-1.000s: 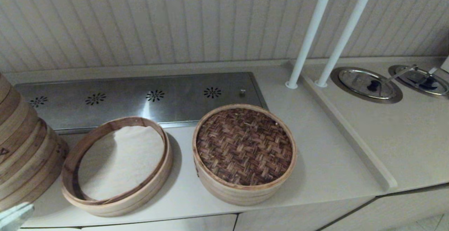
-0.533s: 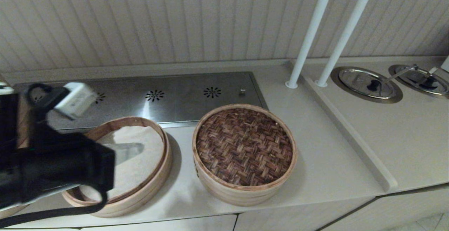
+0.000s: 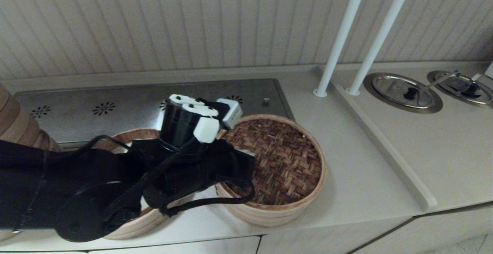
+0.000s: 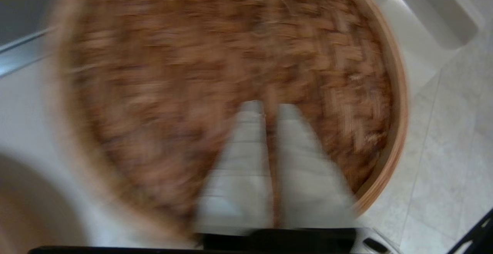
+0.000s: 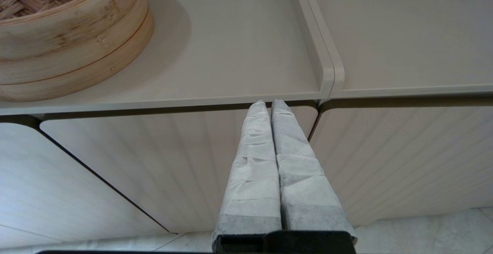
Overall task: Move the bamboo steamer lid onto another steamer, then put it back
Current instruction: Pick up the steamer
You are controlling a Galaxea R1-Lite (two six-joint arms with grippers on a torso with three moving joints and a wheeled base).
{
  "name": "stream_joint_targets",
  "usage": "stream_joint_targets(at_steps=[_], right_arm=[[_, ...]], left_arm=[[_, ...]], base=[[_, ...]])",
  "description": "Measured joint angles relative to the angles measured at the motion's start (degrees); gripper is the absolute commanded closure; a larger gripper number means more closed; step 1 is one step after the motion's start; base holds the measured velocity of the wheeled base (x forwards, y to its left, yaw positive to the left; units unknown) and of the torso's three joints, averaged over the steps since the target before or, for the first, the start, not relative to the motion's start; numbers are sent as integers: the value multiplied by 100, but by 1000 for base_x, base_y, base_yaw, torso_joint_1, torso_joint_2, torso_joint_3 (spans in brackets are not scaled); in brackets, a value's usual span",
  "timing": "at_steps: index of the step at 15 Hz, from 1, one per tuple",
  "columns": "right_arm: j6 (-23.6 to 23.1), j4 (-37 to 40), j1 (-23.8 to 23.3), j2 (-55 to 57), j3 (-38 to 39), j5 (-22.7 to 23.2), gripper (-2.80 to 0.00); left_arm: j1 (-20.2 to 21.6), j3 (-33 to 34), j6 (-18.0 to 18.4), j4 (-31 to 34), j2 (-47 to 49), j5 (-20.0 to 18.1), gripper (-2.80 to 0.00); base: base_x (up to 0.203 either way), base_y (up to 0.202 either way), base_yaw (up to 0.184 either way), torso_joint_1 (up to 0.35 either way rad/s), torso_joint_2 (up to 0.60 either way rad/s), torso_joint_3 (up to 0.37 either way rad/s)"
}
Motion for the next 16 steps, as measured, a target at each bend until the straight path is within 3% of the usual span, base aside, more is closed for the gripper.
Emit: stream_joint_targets(at_steps=[5,10,16], right_arm=[[0,0,0,0,-1,0,0],[0,0,0,0,0,0,0],[0,0,2,0,0,0,0]], left_arm=[[-388,-673,-4,-10,742,313,-280],[-418,-997,164,-95,1176,667,-280],[-418,-1154,261,-246,1429,718,-280]], base=[[0,0,0,0,0,0],[0,0,0,0,0,0],[0,0,0,0,0,0]])
